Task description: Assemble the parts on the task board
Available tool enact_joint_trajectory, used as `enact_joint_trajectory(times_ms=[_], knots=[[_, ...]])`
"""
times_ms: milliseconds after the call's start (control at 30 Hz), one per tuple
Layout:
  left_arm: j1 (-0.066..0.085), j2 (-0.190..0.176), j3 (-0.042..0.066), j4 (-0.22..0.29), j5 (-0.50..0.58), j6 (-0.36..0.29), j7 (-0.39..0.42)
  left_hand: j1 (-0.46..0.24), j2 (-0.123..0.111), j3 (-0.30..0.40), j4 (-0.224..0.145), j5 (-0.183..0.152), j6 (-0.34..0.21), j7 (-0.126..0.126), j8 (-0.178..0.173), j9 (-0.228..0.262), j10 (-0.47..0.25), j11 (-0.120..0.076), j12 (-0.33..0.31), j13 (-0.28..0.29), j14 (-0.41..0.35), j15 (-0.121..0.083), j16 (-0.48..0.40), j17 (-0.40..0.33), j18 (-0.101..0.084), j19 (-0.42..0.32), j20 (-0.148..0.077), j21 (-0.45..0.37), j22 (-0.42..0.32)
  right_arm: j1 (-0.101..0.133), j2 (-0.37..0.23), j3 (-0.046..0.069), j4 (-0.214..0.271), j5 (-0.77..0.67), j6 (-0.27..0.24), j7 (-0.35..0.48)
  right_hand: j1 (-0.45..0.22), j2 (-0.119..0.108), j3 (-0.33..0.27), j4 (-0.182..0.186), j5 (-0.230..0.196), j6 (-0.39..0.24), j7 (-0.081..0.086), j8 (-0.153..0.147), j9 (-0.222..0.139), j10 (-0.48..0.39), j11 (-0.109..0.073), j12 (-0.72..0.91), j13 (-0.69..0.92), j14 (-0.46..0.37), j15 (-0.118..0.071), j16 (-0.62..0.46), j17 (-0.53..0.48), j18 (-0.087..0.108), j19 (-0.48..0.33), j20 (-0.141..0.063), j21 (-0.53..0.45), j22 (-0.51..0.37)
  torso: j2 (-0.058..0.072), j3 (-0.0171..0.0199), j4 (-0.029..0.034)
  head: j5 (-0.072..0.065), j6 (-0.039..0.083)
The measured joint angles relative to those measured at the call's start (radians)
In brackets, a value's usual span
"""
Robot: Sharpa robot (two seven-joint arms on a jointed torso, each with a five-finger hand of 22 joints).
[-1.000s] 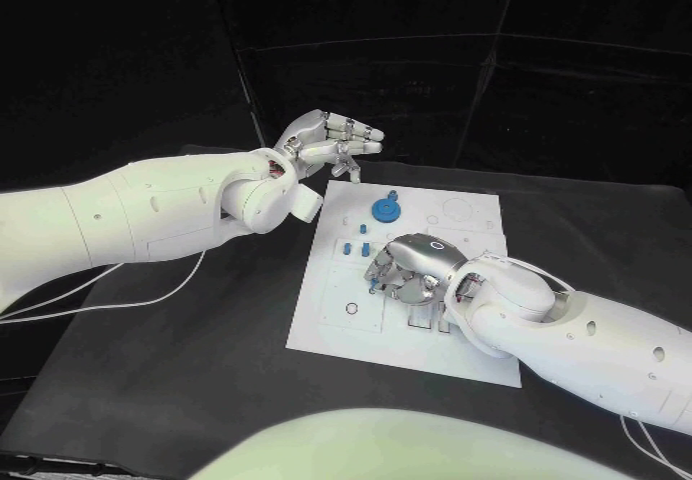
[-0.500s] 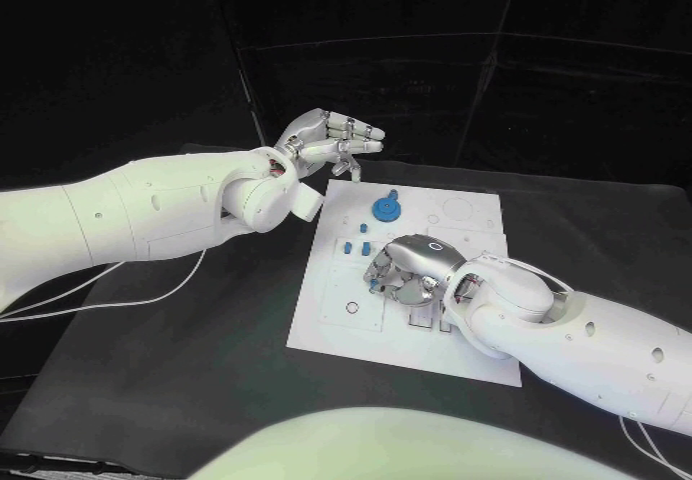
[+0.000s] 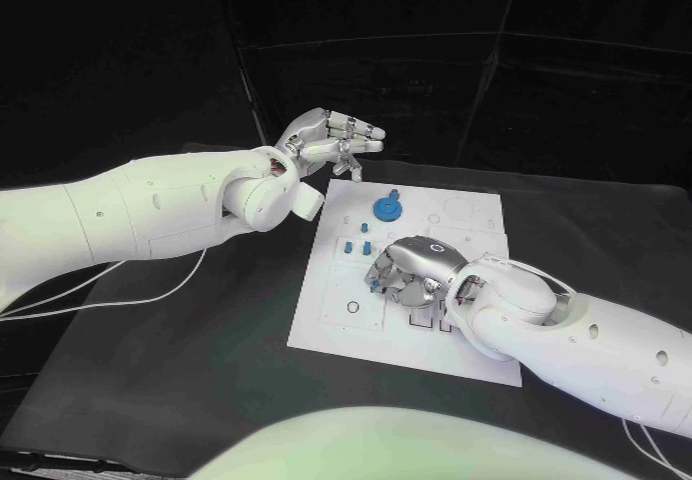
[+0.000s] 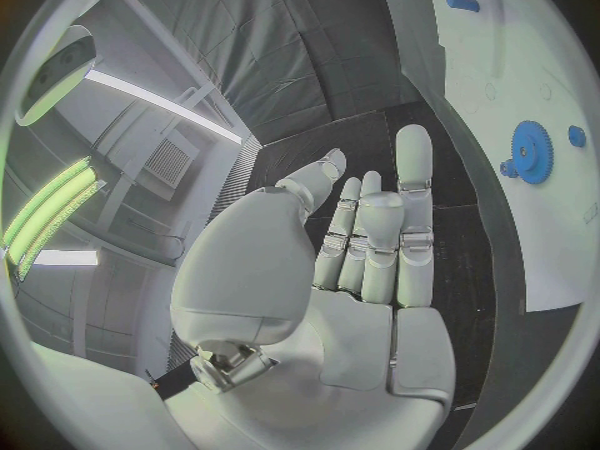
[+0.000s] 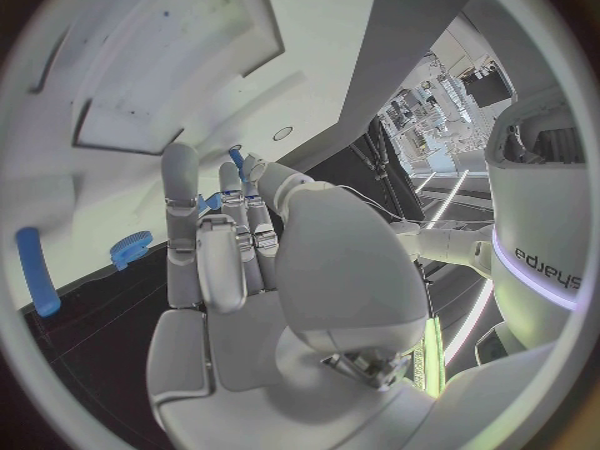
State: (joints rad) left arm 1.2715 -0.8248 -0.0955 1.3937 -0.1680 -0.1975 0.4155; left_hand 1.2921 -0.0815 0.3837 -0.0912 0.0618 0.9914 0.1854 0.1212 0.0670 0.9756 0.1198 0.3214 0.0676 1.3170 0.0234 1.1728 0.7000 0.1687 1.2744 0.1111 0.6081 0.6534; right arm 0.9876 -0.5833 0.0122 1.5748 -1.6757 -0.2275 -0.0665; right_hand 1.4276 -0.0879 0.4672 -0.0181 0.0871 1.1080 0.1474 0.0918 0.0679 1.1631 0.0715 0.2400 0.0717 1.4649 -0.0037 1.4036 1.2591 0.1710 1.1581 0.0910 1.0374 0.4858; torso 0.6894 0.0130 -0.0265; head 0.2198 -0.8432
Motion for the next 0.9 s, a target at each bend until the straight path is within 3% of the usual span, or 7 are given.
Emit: enact_joint_trajectory(times_ms=[900], knots=[[0.000,0.001,0.000,0.000,0.000,0.001,-0.003,0.000,0.000,-0.003,-0.003,0.000,0.000,0.000,0.000,0.000,-0.004,-0.004,0.000,0.000,0.000,0.000,0.000,0.001,0.000,0.000,0.000,0.000,0.000,-0.002,0.004,0.001,-0.003,-0.012,0.007,-0.014,-0.008,0.000,0.003,-0.003,0.000,0.000,0.000,-0.003,0.000,0.000,0.000,-0.005,0.000,0.000,0.000,0.000,-0.002,0.000,0.000,0.000,0.000,-0.009,0.000,-0.0006,-0.0001,0.002,-0.002]])
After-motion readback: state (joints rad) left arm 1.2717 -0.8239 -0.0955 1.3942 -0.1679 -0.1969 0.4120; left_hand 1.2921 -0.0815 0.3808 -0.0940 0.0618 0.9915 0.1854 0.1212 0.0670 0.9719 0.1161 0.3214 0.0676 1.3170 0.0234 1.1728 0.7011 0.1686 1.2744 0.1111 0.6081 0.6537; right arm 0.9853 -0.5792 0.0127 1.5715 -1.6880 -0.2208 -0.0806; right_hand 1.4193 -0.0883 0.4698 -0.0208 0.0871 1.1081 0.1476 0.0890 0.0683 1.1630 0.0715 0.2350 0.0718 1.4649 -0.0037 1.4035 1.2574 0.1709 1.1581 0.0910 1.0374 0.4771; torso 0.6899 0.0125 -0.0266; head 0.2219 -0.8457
